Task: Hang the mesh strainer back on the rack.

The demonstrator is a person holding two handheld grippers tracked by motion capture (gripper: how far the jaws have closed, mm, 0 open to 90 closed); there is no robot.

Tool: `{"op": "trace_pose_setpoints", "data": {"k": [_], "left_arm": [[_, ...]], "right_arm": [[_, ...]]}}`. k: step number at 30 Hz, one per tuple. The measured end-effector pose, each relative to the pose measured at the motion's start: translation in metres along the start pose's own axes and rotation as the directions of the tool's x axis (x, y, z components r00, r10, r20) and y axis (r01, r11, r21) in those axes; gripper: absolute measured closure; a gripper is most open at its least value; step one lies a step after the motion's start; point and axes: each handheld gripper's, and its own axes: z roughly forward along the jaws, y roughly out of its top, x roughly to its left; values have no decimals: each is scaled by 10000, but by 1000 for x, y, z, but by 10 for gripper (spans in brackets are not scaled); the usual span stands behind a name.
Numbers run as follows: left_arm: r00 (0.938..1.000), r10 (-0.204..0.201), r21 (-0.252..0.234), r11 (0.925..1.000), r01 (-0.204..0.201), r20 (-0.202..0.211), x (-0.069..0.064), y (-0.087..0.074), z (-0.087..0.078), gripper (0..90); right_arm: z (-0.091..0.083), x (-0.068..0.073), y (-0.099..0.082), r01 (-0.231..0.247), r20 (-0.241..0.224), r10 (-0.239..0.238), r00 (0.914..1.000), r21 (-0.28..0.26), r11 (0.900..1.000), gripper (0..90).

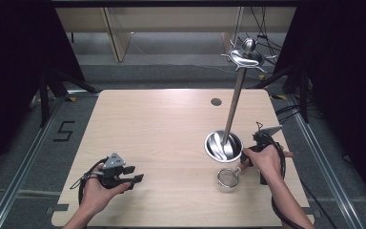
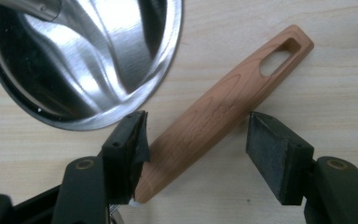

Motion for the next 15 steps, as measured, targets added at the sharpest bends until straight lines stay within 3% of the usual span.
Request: {"op": "trace_pose_setpoints", "data": {"k": [1, 3, 4, 5, 6, 7, 8, 10, 11, 13, 14, 15], "left_arm": [[10000, -13, 19, 10000, 13, 17, 0, 0, 0, 488], [10000, -19, 19, 10000, 19, 12, 0, 0, 0, 488], [10000, -4, 39, 10000, 4, 20, 0, 0, 0, 488], [10000, -4, 6, 10000, 4, 11, 0, 0, 0, 489], [10000, 0, 6, 10000, 0, 9, 0, 0, 0, 489], [10000, -4, -4, 10000, 4, 4, 0, 0, 0, 489], [10000, -7, 3, 10000, 7, 6, 0, 0, 0, 489], [10000, -18, 8, 10000, 18, 15, 0, 0, 0, 489], [10000, -16, 6, 10000, 16, 30, 0, 0, 0, 489], [10000, -14, -4, 10000, 14, -37, 0, 0, 0, 489], [10000, -20, 7, 10000, 20, -20, 0, 0, 0, 489], [10000, -7, 12, 10000, 7, 23, 0, 0, 0, 490]], "right_arm": [[-2, 4, 1, -559, -10, 560, 9984, 299, 9980, 392], [-1, 7, 2, -743, -143, 746, 9971, 183, 9971, 393], [-3, 13, 3, -1454, -297, 1472, 9887, 548, 9878, 405], [-2, 13, 2, -1256, -190, 1272, 9917, 683, 9897, 414], [-1, 15, 1, -1384, -234, 1405, 9898, 769, 9874, 449], [1, 13, 0, -1069, -222, 1095, 9937, 967, 9896, 471], [2, 9, 0, -353, -244, 377, 9990, 908, 9952, 496], [3, 9, -1, -237, -235, 262, 9994, 1002, 9947, 518], [3, 12, -2, -226, 36, 223, 9997, 1313, 9911, 545], [1, 13, -4, 321, 346, -375, 9987, 1454, 9889, 566], [2, 11, -5, 969, 295, -1019, 9944, 1378, 9857, 581], [1, 12, -6, 1047, 272, -1096, 9936, 1417, 9844, 592]]}}
